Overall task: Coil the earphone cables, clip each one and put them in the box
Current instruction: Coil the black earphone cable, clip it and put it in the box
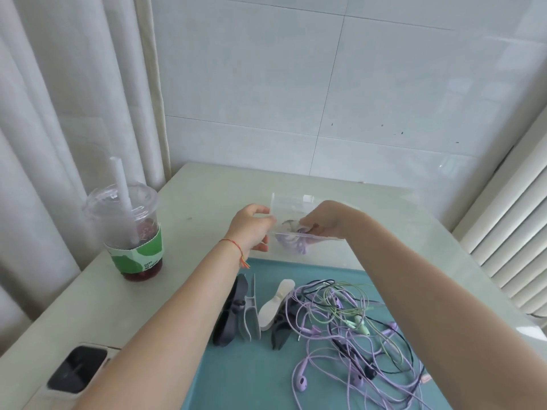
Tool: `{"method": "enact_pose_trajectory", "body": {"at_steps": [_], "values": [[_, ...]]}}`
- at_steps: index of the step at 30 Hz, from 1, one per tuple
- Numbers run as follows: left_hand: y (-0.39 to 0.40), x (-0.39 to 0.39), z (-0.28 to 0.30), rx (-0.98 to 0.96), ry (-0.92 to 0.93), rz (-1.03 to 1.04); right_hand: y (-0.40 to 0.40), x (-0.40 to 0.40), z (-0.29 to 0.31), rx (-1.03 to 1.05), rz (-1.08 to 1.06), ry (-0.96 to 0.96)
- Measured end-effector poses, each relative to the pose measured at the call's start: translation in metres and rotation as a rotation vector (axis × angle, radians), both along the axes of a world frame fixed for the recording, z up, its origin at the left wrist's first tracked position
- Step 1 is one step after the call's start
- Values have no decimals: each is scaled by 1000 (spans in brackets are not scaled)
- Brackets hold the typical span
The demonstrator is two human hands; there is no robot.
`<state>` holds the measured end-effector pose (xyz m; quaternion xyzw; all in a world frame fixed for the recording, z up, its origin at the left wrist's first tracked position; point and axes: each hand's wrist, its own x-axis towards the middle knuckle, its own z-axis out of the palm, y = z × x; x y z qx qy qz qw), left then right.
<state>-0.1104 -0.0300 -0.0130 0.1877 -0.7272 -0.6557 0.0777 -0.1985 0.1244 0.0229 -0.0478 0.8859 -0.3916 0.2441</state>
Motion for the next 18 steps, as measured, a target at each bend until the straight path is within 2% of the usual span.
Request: {"method": "enact_pose_trajectory", "body": {"at_steps": [3,6,10,13,16,18], "values": [[2,1,-1,-80,10,30,1,0,3,139,11,98],[4,2,-1,-189,48,74,8,2,13,168,-26,181],[7,8,8,-479,93,76,12,25,33,120,7,534],[12,22,16,-647,145,83,21,63,43,58,207,586],[21,40,22,-758,217,84,32,94,37,354,556,457],[30,51,26,-776,237,24,39,108,24,558,692,416]]}}
